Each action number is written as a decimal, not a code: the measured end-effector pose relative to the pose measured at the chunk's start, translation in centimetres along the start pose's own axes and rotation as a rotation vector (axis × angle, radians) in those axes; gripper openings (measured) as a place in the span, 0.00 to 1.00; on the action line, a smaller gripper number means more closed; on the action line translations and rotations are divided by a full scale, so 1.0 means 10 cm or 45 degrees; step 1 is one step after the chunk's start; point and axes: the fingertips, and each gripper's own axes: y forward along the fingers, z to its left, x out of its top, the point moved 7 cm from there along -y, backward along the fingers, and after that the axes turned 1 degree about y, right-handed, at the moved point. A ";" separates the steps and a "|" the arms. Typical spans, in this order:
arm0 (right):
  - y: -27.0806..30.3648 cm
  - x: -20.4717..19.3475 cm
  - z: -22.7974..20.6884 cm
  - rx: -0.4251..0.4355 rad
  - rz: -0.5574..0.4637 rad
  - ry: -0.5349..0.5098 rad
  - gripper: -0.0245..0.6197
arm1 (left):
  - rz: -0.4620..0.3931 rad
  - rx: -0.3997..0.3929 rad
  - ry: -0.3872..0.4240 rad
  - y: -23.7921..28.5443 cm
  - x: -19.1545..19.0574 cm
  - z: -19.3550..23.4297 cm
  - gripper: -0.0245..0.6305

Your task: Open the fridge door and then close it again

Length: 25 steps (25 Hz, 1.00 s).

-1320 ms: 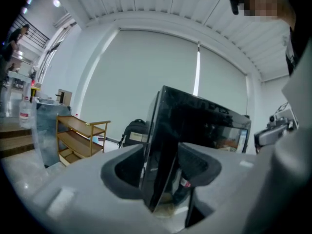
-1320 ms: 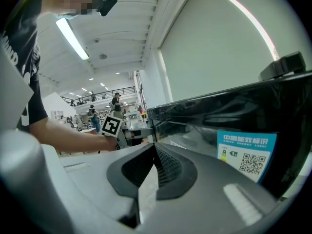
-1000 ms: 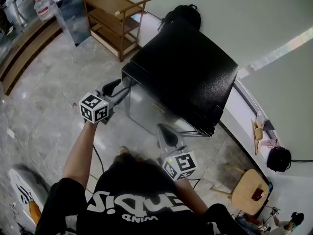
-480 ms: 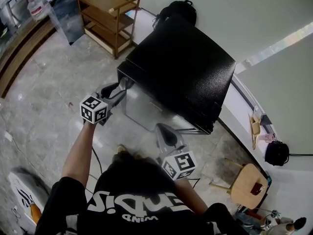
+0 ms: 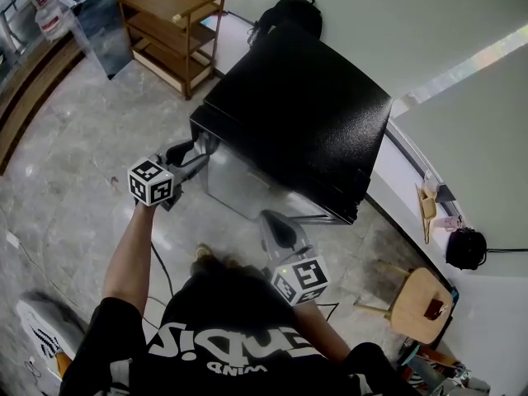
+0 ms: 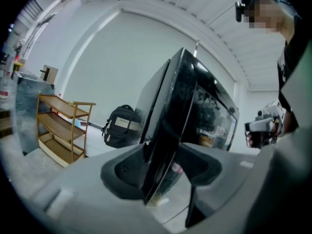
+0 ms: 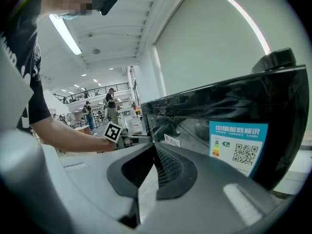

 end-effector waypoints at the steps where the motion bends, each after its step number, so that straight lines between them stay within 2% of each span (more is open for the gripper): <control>1: 0.00 0.00 -0.01 -0.004 0.002 0.000 0.04 | 0.004 -0.005 -0.003 0.00 0.00 0.00 0.38; 14: -0.04 -0.03 0.01 -0.013 0.012 0.000 0.04 | 0.064 0.034 0.005 -0.02 0.03 -0.04 0.35; 25: -0.15 -0.04 0.03 -0.010 0.033 -0.014 0.04 | 0.062 0.089 0.015 -0.04 0.04 -0.09 0.35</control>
